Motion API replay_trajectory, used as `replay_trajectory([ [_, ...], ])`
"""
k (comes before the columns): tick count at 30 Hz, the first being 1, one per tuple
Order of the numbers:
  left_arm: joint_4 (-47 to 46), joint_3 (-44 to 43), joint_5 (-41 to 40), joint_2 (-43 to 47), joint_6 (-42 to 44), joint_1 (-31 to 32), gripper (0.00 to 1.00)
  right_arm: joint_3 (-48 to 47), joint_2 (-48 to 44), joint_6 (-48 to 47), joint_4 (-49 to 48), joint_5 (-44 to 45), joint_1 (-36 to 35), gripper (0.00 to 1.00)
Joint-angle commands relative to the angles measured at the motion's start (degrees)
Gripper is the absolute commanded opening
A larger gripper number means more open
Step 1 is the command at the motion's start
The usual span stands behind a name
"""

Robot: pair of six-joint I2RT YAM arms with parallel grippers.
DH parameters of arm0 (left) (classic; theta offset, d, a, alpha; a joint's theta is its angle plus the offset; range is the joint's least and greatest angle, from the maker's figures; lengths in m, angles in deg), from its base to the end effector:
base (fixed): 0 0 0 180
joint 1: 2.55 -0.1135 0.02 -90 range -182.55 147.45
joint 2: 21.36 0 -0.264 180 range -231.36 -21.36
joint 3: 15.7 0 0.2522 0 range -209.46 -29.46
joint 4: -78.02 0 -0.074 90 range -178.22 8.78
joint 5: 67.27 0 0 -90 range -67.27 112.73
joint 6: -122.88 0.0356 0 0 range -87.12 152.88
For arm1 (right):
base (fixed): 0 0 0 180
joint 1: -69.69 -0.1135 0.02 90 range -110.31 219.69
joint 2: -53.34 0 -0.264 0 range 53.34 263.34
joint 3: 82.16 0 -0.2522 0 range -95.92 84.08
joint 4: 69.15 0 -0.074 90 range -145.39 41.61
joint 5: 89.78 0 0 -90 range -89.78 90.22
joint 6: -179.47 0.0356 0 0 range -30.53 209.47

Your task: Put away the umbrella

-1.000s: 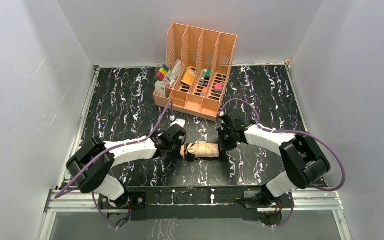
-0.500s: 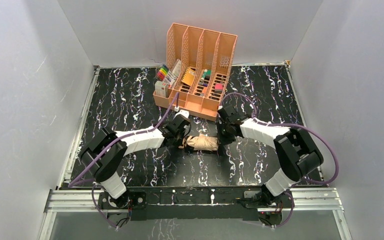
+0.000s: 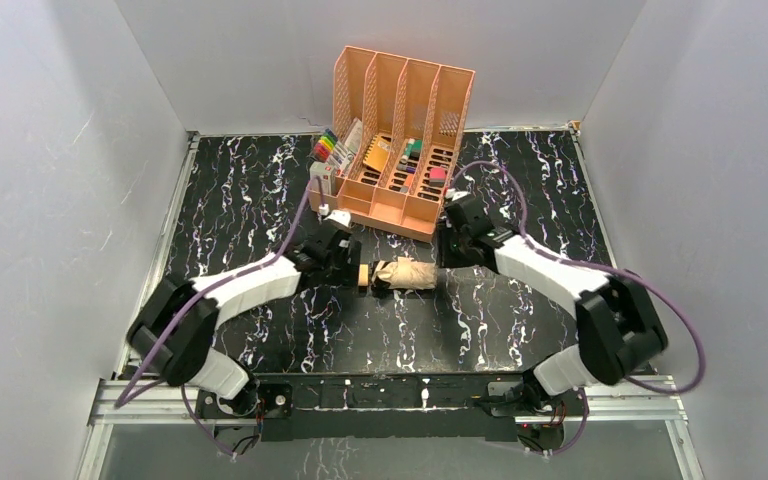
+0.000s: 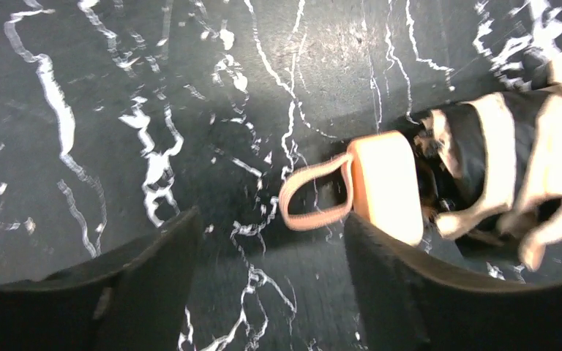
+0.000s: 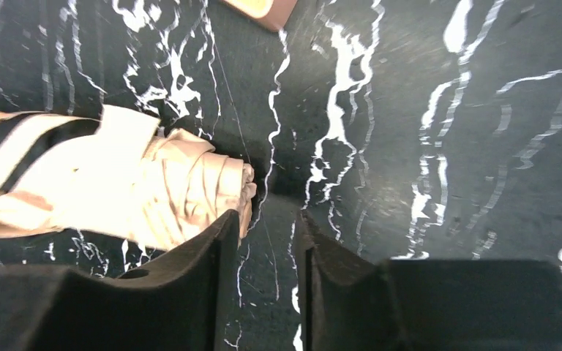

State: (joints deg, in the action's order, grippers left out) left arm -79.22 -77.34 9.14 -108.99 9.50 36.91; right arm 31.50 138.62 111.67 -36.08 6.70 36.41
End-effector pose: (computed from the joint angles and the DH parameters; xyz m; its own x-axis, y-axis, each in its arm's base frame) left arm 0.2426 -0.1889 0.1851 -0.7305 0.1017 -0.6753 0.2269 0.9688 -0.0995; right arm 0.2565 0.1635 0.2085 -0.7941 -0.0721 -0.6035 -0.2021 0.9678 0.1502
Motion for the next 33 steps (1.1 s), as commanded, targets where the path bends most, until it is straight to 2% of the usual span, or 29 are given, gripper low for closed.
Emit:
replay_trajectory([
  [1, 3.1, 3.8, -3.0, 12.8, -3.0, -1.2, 0.77, 1.9, -11.9, -2.6, -1.9, 5.2, 1.6, 0.45],
  [6, 9.1, 7.0, -8.9, 25.8, -6.2, -1.4, 0.98, 4.4, -25.3, -5.0, -0.3, 9.3, 1.8, 0.57],
  [12, 17.6, 6.5, -14.3, 37.3, -7.4, -1.4, 0.98, 6.6, -38.8, -7.6, 1.6, 10.7, 1.9, 0.68],
  [17, 23.4, 4.3, -16.5, 40.3, -7.0, -1.4, 0.98, 6.5, -44.1, -10.7, 6.5, 13.0, 1.8, 0.83],
  [21, 24.7, 3.9, -16.5, 42.5, -7.5, -1.4, 0.98, 7.2, -47.7, -11.8, 9.0, 15.0, 1.8, 0.95],
  [27, 25.7, 4.8, -22.4, 48.7, -7.6, -1.4, 0.98, 9.9, -53.1, -13.4, 9.3, 16.9, 1.8, 0.99],
  [33, 24.2, 6.5, -22.2, 55.1, -7.0, -1.4, 0.98, 11.9, -55.1, -15.1, 7.6, 17.6, 1.8, 0.99],
])
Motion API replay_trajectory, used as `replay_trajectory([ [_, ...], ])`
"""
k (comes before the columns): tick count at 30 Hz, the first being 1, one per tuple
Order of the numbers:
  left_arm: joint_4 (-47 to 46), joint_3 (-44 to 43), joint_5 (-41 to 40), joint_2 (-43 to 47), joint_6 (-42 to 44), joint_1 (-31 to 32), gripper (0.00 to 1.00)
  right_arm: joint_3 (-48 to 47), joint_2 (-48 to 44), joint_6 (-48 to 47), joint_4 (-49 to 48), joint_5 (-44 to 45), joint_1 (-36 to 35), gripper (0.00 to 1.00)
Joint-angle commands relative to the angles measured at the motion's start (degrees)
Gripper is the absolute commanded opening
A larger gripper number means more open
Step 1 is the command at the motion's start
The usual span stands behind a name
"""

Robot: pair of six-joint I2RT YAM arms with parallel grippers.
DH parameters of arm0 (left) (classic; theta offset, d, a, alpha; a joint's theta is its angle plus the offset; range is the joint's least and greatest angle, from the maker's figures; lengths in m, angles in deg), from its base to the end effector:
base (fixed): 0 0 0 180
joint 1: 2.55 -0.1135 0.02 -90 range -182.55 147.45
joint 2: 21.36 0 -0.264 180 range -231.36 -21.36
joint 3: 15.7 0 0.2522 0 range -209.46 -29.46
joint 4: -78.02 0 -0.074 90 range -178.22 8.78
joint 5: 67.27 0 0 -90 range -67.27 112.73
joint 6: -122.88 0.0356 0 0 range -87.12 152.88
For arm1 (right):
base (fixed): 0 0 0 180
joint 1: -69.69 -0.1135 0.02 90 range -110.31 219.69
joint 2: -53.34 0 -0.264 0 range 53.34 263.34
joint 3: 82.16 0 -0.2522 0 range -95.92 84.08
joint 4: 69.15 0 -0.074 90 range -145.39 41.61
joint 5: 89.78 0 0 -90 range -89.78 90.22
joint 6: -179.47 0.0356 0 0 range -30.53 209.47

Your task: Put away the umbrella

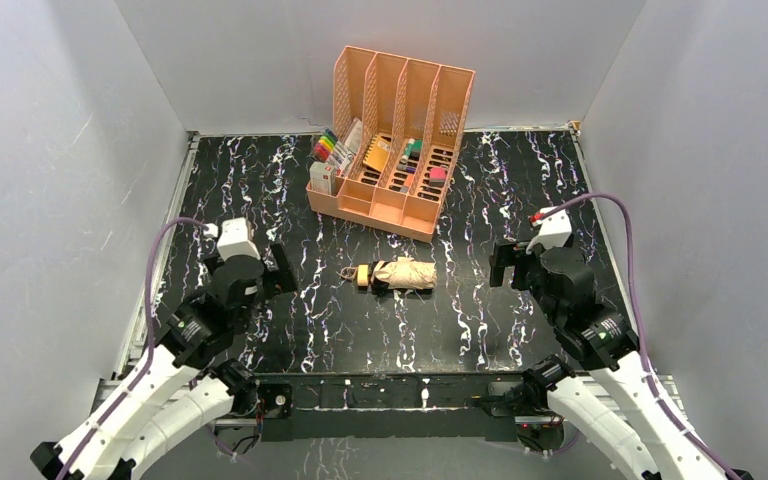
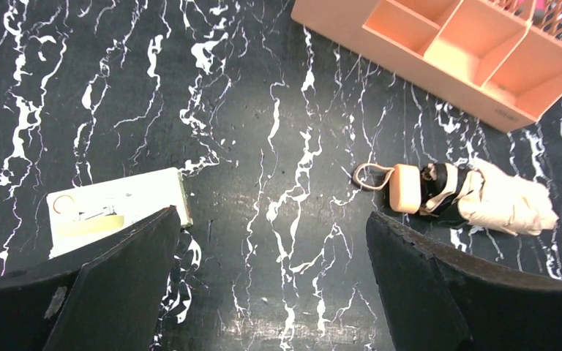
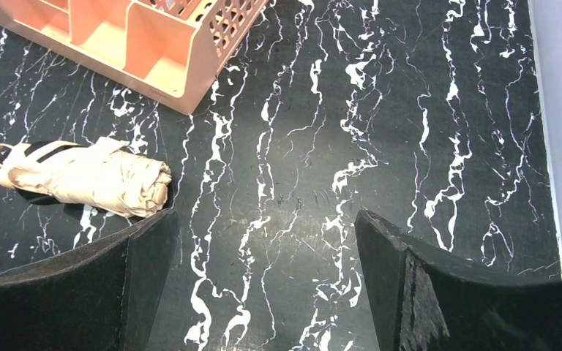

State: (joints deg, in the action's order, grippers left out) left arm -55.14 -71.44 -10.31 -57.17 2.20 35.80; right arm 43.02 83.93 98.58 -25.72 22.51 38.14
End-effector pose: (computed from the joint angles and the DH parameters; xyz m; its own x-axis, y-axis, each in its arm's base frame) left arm 0.1184 -0.0689 0.3069 -0.3761 -0.2479 -0.8928 -0.0617 0.9681 -0.2428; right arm 0.1125 0.0532 0.3162 -0.3050 -0.0154 -0.9522 -0.1323 0.9909 0.0264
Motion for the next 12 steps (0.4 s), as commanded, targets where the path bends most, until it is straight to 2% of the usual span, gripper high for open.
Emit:
replay_trajectory([
  [1, -0.1, 1.0, -2.8, 4.1, 0.3, -0.3, 0.98, 0.3, -0.1, -1.9, -2.6, 1.9, 0.1, 0.99],
  [7, -0.2, 0.9, -2.7, 5.7, 0.5, -0.3, 0.98, -0.9, 2.2, -1.0, -0.3, 0.8, 0.1, 0.99],
  [12, -0.3, 0.2, -1.7, 3.2, 0.4, -0.3, 0.98, -1.0, 1.6, -0.3, 0.6, 2.1, 0.1, 0.99],
])
